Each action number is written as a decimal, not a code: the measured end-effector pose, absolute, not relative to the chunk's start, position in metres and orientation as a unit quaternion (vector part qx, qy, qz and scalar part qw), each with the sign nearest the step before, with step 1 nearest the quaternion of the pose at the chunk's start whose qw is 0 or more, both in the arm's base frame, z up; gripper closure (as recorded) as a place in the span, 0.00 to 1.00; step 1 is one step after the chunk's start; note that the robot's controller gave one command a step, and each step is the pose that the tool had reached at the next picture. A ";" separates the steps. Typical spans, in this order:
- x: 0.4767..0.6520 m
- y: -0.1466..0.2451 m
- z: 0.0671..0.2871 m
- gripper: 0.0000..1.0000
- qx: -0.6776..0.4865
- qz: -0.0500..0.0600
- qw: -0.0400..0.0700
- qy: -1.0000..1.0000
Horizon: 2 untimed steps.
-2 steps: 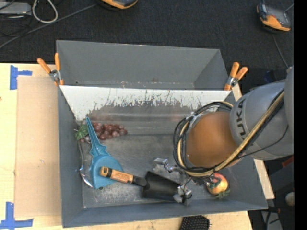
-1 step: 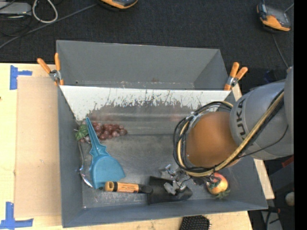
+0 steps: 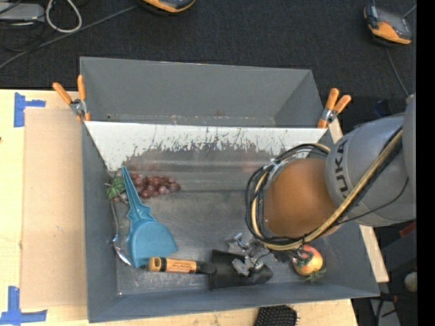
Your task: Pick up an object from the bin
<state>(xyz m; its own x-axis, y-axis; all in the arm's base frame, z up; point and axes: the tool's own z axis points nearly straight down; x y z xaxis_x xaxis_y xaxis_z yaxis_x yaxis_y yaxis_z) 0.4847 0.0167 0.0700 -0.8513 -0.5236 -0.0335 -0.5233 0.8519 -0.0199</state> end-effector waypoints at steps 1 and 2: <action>0.485 0.017 0.070 1.00 -0.272 -0.005 0.019 0.962; 0.485 0.017 0.070 1.00 -0.273 -0.005 0.019 0.962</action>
Offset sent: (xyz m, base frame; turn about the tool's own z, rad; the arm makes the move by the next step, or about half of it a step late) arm 0.0000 0.0000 0.0000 0.0000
